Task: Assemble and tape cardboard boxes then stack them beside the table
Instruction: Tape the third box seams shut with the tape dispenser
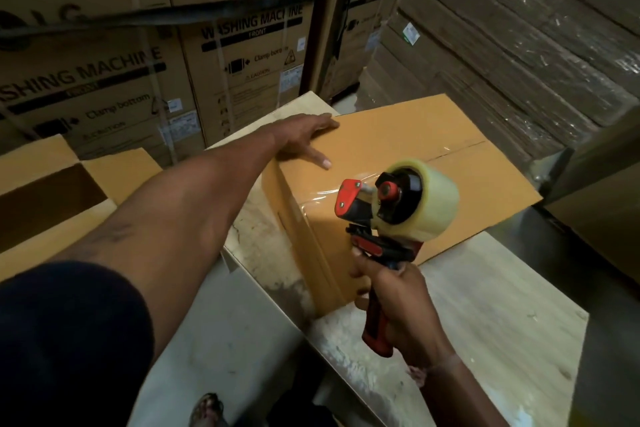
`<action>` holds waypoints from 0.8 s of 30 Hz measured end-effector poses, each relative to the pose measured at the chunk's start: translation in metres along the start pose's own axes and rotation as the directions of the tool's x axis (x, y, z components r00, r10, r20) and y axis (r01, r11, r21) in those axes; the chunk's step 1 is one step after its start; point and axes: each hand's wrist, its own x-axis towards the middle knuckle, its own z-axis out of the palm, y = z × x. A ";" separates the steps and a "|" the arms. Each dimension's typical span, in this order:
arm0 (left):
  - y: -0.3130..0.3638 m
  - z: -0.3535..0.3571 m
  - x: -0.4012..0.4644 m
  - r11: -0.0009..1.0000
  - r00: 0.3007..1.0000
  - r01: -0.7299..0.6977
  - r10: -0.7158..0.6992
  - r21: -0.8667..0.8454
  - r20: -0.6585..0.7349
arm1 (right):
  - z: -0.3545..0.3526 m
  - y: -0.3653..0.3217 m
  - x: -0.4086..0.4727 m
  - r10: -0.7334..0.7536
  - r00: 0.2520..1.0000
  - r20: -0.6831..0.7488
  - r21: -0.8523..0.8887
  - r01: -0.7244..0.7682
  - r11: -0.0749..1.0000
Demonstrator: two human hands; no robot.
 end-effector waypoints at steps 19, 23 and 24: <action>0.018 0.039 -0.099 0.556 0.850 -0.053 -0.411 -0.829 -0.330 | 0.041 -0.060 0.088 -0.059 0.972 0.229 0.061 0.047 0.997; 0.018 0.025 -0.110 0.095 0.862 -0.035 -0.500 -0.995 -0.078 | 0.070 -0.071 0.110 -0.102 0.971 0.217 -0.006 0.106 0.994; 0.013 0.020 -0.109 0.028 0.865 -0.045 -0.499 -0.999 -0.053 | 0.075 -0.073 0.114 -0.117 0.971 0.209 -0.021 0.124 0.992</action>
